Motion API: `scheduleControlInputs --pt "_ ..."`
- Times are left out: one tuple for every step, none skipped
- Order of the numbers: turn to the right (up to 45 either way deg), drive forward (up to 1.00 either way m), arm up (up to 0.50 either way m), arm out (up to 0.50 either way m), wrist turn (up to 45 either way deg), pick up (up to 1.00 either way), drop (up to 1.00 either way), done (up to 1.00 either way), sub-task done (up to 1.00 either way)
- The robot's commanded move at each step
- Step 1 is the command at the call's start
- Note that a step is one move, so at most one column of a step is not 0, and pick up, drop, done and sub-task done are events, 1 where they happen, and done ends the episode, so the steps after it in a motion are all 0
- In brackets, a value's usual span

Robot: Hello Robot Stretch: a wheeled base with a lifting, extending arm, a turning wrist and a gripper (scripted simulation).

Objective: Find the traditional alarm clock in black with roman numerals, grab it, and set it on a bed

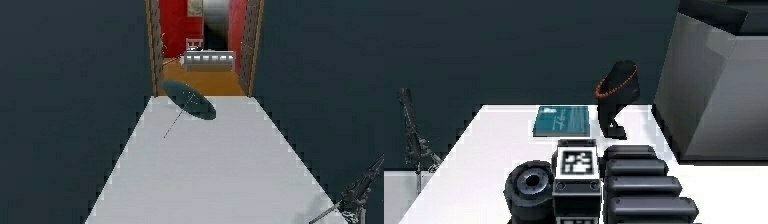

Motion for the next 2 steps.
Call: scheduleControlInputs --pt "-45.0 0.00 0.00 0.00 0.0 0.00 0.00 0.00 0.00" --pt "-42.0 0.00 0.00 0.00 0.0 0.00 0.00 0.00 0.00"
